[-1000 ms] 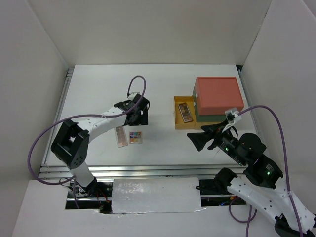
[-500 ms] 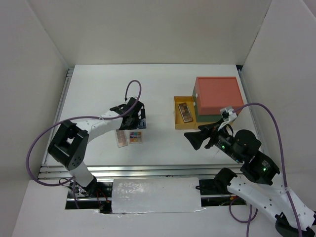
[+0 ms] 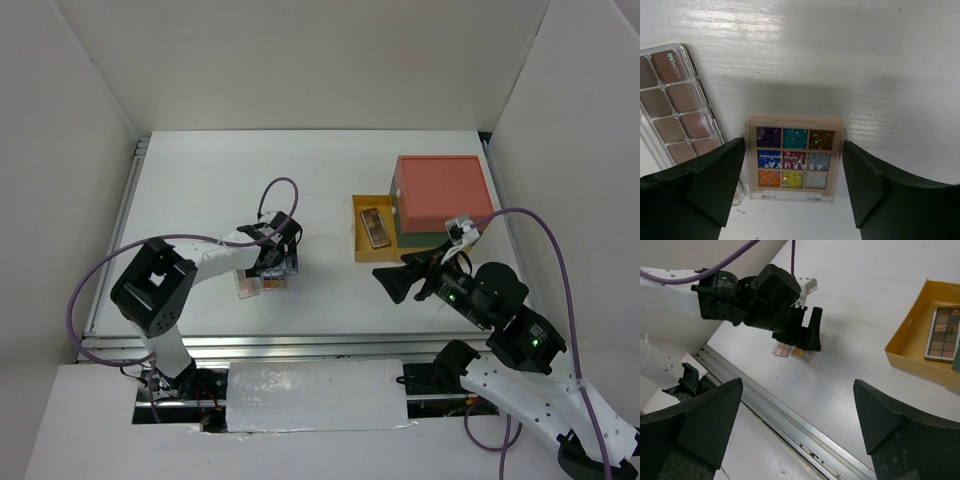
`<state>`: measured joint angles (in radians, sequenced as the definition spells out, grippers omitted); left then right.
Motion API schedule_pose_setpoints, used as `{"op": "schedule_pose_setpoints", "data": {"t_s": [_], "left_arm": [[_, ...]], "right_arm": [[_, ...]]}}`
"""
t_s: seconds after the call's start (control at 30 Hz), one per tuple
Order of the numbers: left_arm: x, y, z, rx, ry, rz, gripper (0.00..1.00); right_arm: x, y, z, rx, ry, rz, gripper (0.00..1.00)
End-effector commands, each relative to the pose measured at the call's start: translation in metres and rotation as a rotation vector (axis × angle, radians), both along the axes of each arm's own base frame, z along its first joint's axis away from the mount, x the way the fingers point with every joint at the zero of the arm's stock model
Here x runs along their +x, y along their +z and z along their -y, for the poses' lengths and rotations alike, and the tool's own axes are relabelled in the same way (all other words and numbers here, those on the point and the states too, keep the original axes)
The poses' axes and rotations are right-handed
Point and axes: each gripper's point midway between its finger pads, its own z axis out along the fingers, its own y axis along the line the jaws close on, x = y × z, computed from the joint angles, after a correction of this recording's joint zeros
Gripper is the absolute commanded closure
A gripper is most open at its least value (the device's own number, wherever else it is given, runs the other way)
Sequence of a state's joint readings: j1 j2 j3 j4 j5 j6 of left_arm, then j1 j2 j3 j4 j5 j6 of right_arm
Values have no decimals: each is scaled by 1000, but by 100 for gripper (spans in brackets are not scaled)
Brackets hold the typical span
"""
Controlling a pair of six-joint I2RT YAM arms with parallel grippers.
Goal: Organize the makeup
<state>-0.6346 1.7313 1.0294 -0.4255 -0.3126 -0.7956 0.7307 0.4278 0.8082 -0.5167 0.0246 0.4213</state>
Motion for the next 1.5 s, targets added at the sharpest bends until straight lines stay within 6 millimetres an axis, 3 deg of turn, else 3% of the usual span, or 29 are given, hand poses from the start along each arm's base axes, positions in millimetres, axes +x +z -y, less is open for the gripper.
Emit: {"op": "schedule_pose_setpoints", "data": {"t_s": [0.0, 0.17, 0.23, 0.27, 0.33, 0.5, 0.57, 0.67, 0.73, 0.77, 0.83, 0.87, 0.9, 0.97, 1.0, 1.07, 1.1, 1.23, 1.3, 1.37, 1.47], "left_arm": [[-8, -18, 6, 3, 14, -42, 12], [-12, -30, 8, 17, 6, -73, 41], [-9, -26, 13, 10, -2, -62, 56], [-7, -20, 18, -10, -11, -47, 59], [3, -2, 33, -65, -35, 7, 63], [38, 83, 73, -230, -108, 184, 63], [47, 102, 83, -259, -129, 211, 63], [70, 154, 118, -392, -186, 309, 63], [82, 168, 140, -470, -216, 341, 62], [90, 185, 152, -518, -230, 377, 62], [101, 183, 171, -577, -240, 374, 61], [112, 203, 184, -634, -242, 424, 61], [119, 189, 193, -645, -240, 403, 62], [130, 201, 212, -722, -243, 416, 62], [138, 184, 220, -723, -238, 397, 61], [146, 185, 229, -751, -215, 390, 61], [150, 169, 232, -740, -202, 365, 61], [151, 148, 242, -771, -202, 331, 60], [150, 133, 245, -767, -201, 302, 50], [148, 130, 248, -776, -206, 287, 32], [145, 126, 250, -778, -213, 274, 19]], "right_arm": [[1, 7, -5, 13, 14, 27, 0], [2, 8, -4, 12, 10, 28, 0], [2, 9, -4, 11, 8, 27, 0], [2, 9, -4, 9, 10, 25, 0], [2, 10, -3, 9, 7, 27, 0], [3, 12, -2, 11, -2, 31, 0], [3, 11, -2, 7, -3, 30, 0], [5, 11, -1, 7, -11, 28, 0], [6, 10, -2, 8, -13, 30, 0], [6, 10, -2, 9, -13, 29, 0], [8, 10, -2, 9, -22, 30, 0], [8, 9, -2, 9, -24, 29, 0], [10, 8, -2, 7, -27, 26, 0], [9, 10, -2, 8, -27, 28, 0], [9, 9, 0, 5, -34, 26, 0], [8, 11, 2, 5, -40, 28, 0], [8, 12, 4, 8, -47, 31, 0], [6, 13, 6, 14, -50, 38, 0], [6, 11, 7, 11, -49, 37, 0], [6, 11, 7, 9, -49, 38, 0], [7, 11, 6, 10, -49, 39, 0]]}}
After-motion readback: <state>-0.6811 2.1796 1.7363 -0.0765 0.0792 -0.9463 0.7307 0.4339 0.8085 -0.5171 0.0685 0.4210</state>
